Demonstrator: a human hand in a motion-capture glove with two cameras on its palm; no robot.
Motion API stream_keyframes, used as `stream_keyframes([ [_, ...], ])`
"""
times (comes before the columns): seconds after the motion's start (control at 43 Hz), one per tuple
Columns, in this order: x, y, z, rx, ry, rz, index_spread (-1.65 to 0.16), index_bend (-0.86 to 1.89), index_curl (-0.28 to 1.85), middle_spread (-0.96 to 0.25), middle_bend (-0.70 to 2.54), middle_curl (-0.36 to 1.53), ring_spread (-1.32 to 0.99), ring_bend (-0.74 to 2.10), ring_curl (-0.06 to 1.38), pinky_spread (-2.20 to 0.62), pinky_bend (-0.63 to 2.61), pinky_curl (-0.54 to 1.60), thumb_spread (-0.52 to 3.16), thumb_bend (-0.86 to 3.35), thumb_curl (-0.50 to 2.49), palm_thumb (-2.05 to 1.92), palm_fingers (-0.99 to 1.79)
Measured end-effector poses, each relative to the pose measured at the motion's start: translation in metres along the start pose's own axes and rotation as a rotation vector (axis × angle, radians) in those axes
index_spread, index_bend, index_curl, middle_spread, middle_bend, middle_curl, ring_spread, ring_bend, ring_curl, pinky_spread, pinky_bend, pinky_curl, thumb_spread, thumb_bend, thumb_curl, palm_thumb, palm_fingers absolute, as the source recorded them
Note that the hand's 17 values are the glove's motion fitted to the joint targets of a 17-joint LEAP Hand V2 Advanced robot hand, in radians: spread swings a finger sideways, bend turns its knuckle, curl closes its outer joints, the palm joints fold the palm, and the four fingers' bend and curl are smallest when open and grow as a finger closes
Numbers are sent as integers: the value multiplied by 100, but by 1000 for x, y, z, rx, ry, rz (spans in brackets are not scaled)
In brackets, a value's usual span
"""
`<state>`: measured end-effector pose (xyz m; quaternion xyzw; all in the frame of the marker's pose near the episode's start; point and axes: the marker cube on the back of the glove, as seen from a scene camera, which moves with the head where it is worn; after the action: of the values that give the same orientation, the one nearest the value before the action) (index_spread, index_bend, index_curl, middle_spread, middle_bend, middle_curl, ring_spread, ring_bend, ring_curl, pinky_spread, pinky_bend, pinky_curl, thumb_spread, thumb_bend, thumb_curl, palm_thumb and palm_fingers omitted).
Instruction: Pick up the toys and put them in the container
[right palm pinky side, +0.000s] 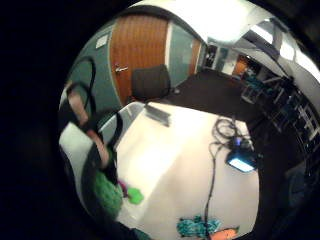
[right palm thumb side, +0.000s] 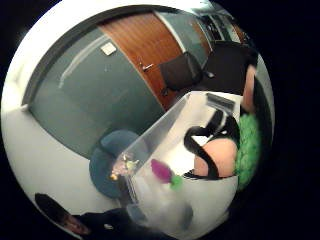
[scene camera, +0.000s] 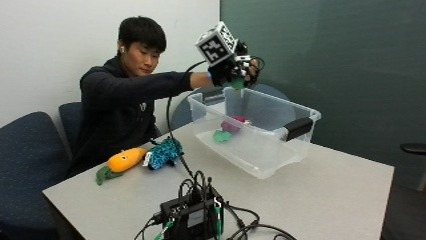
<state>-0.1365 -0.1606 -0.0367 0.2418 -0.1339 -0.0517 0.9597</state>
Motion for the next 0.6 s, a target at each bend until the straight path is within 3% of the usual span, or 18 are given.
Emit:
stream_keyframes([
  [0.047, -15, -10, 22, -72, -38, 149, -25, 86, 92, -17, 112, 78, -28, 138, 56, -36, 118, 53, 94, 17, 76, 56, 91],
  [0.116, -26, -11, 50, -265, -92, 201, -24, 63, 90, -18, 100, 76, -28, 137, 57, -34, 121, 54, 108, 11, 70, 44, 52],
  [0.14, -31, -8, 59, -345, -113, 196, -25, 56, 88, -16, 85, 72, -26, 122, 54, -27, 112, 53, 112, 0, 63, 26, -8],
  [0.163, -35, -5, 66, -411, -129, 189, -25, 56, 90, -14, 76, 71, -20, 107, 54, -22, 114, 59, 113, -6, 60, 17, -48],
  [0.209, -39, -1, 73, -473, -138, 171, -27, 42, 80, -9, 58, 62, -16, 84, 48, -16, 112, 55, 112, -12, 55, 3, -69],
  [0.372, -14, 4, 47, -426, -93, 126, -29, 15, 58, -3, 28, 48, -8, 42, 27, -4, 92, 40, 115, -7, 46, -7, -44],
  [0.605, 21, 23, -4, -408, -81, 115, -29, 12, 46, -1, 12, 40, -4, 22, 21, 2, 75, 34, 117, -5, 37, -6, -28],
])
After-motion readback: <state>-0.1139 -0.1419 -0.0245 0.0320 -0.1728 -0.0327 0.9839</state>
